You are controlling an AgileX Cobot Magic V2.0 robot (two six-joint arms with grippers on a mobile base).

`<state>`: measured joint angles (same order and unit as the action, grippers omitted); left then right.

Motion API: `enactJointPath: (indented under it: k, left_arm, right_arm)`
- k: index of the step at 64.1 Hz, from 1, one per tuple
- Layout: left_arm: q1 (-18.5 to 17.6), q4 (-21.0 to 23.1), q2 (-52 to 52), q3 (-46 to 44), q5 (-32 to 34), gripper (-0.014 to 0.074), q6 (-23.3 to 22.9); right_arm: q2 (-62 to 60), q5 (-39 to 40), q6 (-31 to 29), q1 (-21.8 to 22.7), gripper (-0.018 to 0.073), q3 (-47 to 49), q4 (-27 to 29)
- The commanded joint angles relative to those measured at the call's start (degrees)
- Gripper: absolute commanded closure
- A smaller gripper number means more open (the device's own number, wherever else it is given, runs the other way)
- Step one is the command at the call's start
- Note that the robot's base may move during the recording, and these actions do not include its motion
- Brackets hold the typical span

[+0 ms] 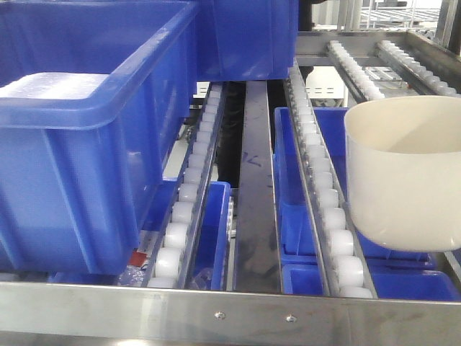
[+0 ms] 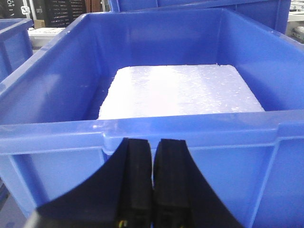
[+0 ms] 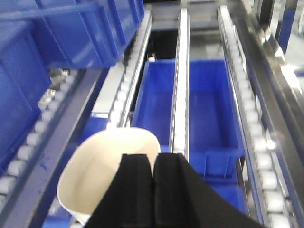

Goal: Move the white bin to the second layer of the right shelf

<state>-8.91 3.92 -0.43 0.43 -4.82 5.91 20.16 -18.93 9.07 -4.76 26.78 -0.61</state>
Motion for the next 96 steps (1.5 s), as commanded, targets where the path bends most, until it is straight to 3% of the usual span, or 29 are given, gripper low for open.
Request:
enactJointPath:
  k: [1,60,96]
  left_arm:
    - [-0.21,0.31,-0.8,2.11,4.82,0.0512,-0.2]
    - [-0.21,0.31,-0.8,2.11,4.82,0.0512,-0.2]
    - [-0.21,0.31,-0.8,2.11,4.82,0.0512,-0.2]
  right_arm:
    - [-1.37,5.23,-0.03,0.33,0.0503,1.43,-0.14]
    - [-21.91,13.43,-0.03,0.33,0.0503,-25.93,-0.52]
    - [-21.92,14.28,-0.03,0.33,0.0503,-27.57,-0.52]
